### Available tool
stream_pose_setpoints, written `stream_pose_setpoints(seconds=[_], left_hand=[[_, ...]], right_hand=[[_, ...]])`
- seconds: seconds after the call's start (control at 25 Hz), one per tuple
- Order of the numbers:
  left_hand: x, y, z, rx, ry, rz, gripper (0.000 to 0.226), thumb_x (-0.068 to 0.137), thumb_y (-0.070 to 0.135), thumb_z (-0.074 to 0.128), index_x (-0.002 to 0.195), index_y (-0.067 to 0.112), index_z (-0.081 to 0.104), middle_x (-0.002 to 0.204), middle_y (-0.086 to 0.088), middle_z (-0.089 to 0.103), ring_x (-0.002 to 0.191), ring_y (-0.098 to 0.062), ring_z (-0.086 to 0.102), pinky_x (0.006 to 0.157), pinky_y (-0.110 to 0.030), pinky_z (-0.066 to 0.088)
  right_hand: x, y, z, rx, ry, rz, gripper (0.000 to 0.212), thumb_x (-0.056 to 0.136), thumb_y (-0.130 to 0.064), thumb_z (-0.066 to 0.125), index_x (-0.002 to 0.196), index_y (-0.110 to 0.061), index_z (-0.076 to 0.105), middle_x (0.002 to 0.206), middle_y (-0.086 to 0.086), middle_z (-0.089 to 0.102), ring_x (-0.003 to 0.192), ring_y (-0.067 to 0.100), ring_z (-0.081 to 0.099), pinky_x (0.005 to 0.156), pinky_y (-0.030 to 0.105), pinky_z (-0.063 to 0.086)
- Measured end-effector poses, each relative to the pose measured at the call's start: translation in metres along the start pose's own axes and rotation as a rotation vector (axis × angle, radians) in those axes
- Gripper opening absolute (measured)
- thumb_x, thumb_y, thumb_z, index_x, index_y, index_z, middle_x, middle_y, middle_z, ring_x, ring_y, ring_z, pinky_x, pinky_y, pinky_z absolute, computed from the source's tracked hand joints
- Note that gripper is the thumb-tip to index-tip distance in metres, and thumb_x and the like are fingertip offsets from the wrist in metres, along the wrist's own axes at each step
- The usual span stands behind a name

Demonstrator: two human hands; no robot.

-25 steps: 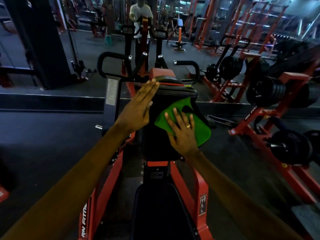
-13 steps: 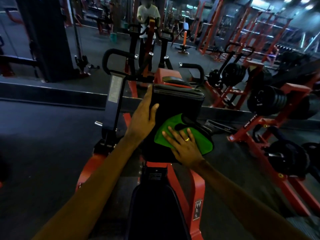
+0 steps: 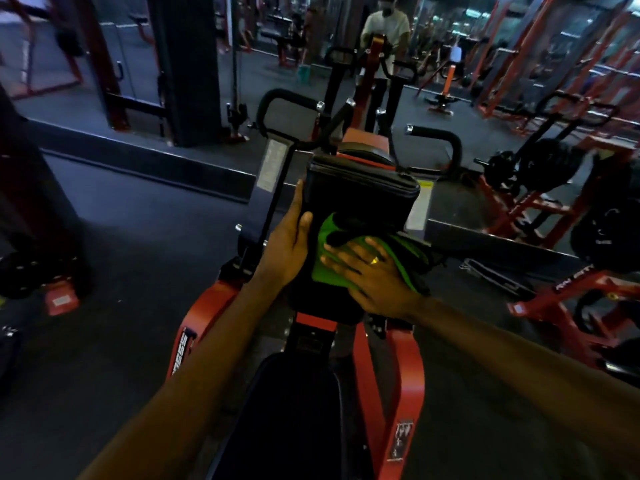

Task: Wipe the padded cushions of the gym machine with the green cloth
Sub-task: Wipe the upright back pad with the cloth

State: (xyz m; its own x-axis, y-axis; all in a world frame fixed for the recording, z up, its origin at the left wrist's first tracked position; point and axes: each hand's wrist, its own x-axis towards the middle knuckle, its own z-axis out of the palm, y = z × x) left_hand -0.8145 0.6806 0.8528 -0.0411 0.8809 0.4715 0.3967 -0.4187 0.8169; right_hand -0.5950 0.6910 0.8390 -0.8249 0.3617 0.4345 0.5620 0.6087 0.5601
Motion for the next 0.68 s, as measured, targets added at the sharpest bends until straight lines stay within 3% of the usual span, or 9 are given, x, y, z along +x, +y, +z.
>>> stream_pose_setpoints(seconds=[0.08, 0.2, 0.28, 0.4, 0.52, 0.68], left_hand=[[-0.012, -0.006, 0.009, -0.031, 0.023, -0.023, 0.06, 0.109, 0.032, 0.034, 0.162, 0.026, 0.006, 0.153, 0.017, 0.027, 0.134, 0.008, 0.033, 0.103, -0.007, 0.033], [-0.038, -0.023, 0.029, 0.014, 0.046, -0.075, 0.066, 0.108, 0.037, 0.036, 0.16, 0.028, -0.004, 0.169, 0.004, 0.003, 0.153, -0.013, 0.01, 0.122, -0.035, 0.022], [-0.06, -0.026, 0.055, 0.116, 0.105, -0.173, 0.072, 0.107, 0.043, 0.036, 0.156, 0.027, -0.015, 0.166, 0.006, -0.018, 0.153, -0.013, -0.01, 0.123, -0.038, 0.009], [-0.089, -0.024, 0.105, 0.368, 0.211, -0.205, 0.079, 0.102, 0.061, 0.024, 0.157, 0.022, -0.016, 0.164, -0.001, -0.024, 0.154, -0.02, -0.019, 0.124, -0.051, -0.002], [-0.095, -0.025, 0.125, 0.463, 0.222, -0.264, 0.085, 0.098, 0.069, 0.018, 0.157, 0.02, -0.017, 0.163, -0.008, -0.025, 0.152, -0.024, -0.023, 0.123, -0.054, -0.004], [-0.095, -0.034, 0.123, 0.506, 0.199, -0.214, 0.09, 0.097, 0.07, 0.025, 0.156, 0.021, -0.023, 0.162, -0.009, -0.032, 0.152, -0.028, -0.025, 0.123, -0.051, -0.007]], right_hand=[[-0.004, 0.011, -0.003, 0.0, -0.042, -0.094, 0.078, 0.078, -0.028, 0.064, 0.152, -0.021, 0.041, 0.157, 0.003, 0.045, 0.141, 0.025, 0.034, 0.125, 0.036, -0.004], [0.024, 0.036, -0.025, 0.011, 0.025, -0.04, 0.077, 0.081, -0.033, 0.058, 0.155, -0.022, 0.04, 0.163, 0.002, 0.033, 0.148, 0.024, 0.026, 0.124, 0.039, -0.002], [0.053, 0.049, -0.041, -0.005, 0.065, -0.009, 0.078, 0.084, -0.039, 0.055, 0.157, -0.025, 0.035, 0.167, 0.002, 0.025, 0.153, 0.024, 0.019, 0.124, 0.043, -0.002], [0.098, 0.055, -0.052, -0.004, 0.076, 0.007, 0.077, 0.082, -0.043, 0.057, 0.155, -0.029, 0.038, 0.166, 0.002, 0.027, 0.153, 0.027, 0.023, 0.122, 0.047, 0.005], [0.116, 0.057, -0.052, -0.052, 0.028, -0.082, 0.07, 0.088, -0.045, 0.057, 0.154, -0.028, 0.04, 0.165, 0.006, 0.03, 0.151, 0.033, 0.028, 0.118, 0.05, 0.014], [0.081, 0.074, -0.046, -0.097, 0.076, -0.273, 0.07, 0.09, -0.041, 0.052, 0.156, -0.022, 0.037, 0.165, 0.009, 0.028, 0.152, 0.032, 0.018, 0.123, 0.05, 0.003]])
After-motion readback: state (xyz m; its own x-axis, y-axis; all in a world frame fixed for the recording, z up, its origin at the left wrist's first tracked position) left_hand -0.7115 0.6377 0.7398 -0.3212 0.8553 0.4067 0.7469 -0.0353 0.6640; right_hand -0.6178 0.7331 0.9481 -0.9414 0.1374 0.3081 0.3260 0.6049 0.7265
